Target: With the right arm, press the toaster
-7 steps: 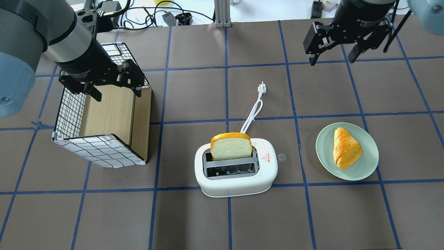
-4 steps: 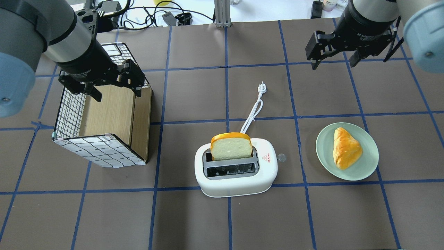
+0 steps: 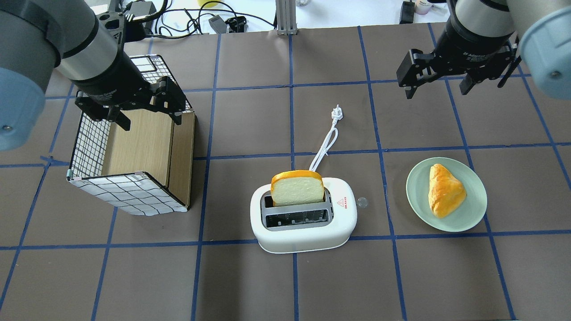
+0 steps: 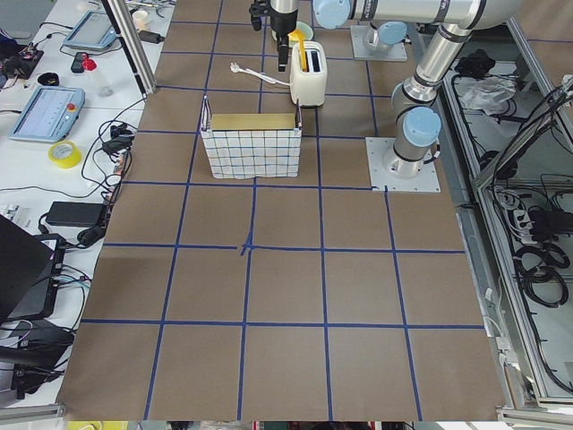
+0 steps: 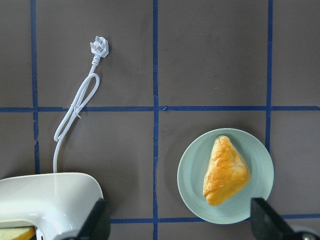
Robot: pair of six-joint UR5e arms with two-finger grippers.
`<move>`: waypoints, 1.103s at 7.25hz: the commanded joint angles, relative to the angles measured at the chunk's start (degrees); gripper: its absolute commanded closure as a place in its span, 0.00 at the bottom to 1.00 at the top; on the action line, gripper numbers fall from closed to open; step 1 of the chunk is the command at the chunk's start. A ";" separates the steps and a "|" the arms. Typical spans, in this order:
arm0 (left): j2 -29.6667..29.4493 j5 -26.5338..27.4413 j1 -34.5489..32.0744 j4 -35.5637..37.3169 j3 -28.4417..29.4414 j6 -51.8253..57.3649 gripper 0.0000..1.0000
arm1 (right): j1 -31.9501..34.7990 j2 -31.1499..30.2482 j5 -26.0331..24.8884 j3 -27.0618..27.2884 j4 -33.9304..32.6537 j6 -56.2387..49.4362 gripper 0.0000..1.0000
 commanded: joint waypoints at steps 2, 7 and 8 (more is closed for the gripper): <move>0.00 -0.03 0.00 0.07 0.00 0.00 0.00 | 0.40 0.35 -1.15 -0.22 0.13 1.57 0.00; 0.00 -0.03 0.00 -0.02 0.00 0.00 0.00 | 0.40 0.53 1.32 -0.31 0.30 1.40 0.00; 0.00 0.06 0.00 -0.02 0.00 0.00 0.00 | 0.40 0.53 1.32 -0.23 0.30 1.40 0.00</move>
